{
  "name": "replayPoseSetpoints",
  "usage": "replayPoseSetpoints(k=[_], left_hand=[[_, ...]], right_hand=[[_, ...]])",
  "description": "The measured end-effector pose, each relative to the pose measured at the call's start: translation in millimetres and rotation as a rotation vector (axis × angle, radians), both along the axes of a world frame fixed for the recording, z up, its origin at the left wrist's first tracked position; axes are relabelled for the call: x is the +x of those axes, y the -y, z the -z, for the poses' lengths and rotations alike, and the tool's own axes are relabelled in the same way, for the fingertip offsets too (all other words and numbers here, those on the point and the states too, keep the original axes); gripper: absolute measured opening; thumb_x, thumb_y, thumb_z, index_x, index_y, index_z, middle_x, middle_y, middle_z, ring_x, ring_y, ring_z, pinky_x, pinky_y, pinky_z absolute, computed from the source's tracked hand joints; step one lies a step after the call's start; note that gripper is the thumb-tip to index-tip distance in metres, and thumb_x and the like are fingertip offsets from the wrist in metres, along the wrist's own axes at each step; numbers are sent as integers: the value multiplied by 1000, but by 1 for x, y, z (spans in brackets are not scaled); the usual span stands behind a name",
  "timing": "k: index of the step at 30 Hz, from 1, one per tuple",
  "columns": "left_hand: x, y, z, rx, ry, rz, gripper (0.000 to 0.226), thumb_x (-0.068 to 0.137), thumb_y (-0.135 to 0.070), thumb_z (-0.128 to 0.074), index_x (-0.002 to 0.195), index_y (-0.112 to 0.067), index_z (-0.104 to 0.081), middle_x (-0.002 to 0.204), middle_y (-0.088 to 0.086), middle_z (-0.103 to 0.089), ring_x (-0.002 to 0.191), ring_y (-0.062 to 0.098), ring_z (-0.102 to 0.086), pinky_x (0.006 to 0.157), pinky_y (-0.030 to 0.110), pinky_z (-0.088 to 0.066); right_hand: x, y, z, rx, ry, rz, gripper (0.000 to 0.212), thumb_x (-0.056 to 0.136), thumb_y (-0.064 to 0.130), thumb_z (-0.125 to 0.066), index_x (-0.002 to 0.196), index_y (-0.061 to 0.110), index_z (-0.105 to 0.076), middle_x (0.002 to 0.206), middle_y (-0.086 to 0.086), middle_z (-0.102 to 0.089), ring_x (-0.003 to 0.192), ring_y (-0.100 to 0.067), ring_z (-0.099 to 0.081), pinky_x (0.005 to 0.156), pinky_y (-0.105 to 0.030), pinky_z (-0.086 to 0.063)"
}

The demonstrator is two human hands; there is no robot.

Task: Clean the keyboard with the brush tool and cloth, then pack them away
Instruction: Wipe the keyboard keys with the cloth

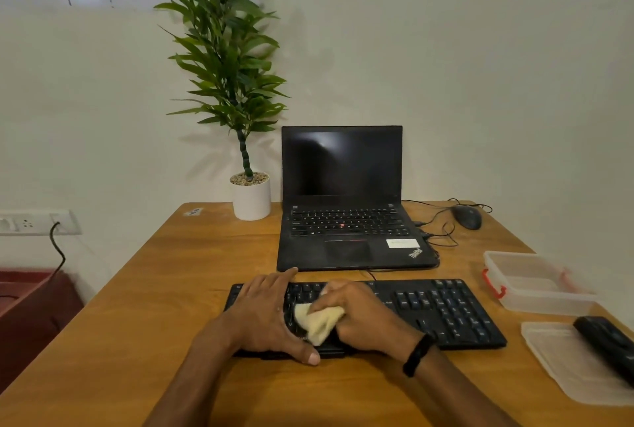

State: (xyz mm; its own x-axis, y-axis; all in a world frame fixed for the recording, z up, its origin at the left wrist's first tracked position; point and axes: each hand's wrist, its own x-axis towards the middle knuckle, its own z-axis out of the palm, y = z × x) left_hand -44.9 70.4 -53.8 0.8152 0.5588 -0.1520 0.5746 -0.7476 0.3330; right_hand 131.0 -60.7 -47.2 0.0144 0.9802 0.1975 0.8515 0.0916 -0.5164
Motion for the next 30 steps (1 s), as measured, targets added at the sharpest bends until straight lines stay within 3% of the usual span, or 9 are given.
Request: replayPoseSetpoints(k=[5,10,12,15,17,20,25,28,30], left_hand=[[4,4,-1,-4,26,20,155,40,-99,-67,161,-37,7,167,-7,-13,152,21,-11,126,46,-9],[-1,2,0,12,38,12,153,44,-96,-69,162,-35,6,168,-5,-12,153,22,-9,126,45,-9],[1,3,0,13,35,12,155,40,-99,-66,162,-35,6,168,-5,-12,153,22,-9,126,45,-8],[7,5,-2,10,40,23,157,38,-101,-64,162,-36,6,169,-4,-10,154,23,-8,126,45,-7],[4,4,-5,10,50,22,153,44,-96,-70,162,-35,6,169,-4,-10,155,22,-7,126,44,-5],[-1,2,-3,15,55,16,154,42,-95,-71,162,-35,4,168,-6,-12,153,20,-9,125,42,-6],[2,8,-3,15,50,10,149,46,-92,-74,162,-37,2,168,-5,-11,154,23,-7,126,45,-2],[5,8,-5,44,58,25,148,46,-92,-74,162,-37,2,167,-5,-14,154,24,-6,125,46,0],[3,4,-5,75,68,29,148,46,-91,-75,162,-37,1,166,-5,-17,153,22,-10,125,45,0]], right_hand=[[2,-10,-2,196,175,339,23,87,12,-69,105,26,-75,94,6,-55,92,-11,-51,73,-17,-37],[-15,2,5,76,18,-8,30,83,8,-72,107,26,-75,99,15,-55,93,0,-50,73,-7,-36],[4,9,2,64,40,61,31,83,8,-73,108,26,-75,101,16,-56,96,-2,-52,77,-8,-39],[5,5,-4,128,119,215,34,84,2,-67,109,23,-74,99,9,-57,97,-11,-52,81,-21,-44],[-12,1,-1,143,103,156,34,85,3,-66,111,22,-73,104,9,-58,100,-9,-51,84,-20,-44],[-17,15,5,76,-2,18,30,85,9,-73,110,25,-75,103,16,-57,97,3,-51,78,-6,-38],[10,52,0,-15,-39,118,32,84,6,-72,108,28,-76,104,19,-55,99,2,-51,83,-15,-45],[-9,38,0,97,40,188,28,88,16,-71,114,27,-72,104,14,-53,99,-2,-47,85,-18,-44],[-31,25,1,151,16,123,27,88,22,-72,115,25,-72,103,12,-52,97,-3,-46,81,-16,-43]])
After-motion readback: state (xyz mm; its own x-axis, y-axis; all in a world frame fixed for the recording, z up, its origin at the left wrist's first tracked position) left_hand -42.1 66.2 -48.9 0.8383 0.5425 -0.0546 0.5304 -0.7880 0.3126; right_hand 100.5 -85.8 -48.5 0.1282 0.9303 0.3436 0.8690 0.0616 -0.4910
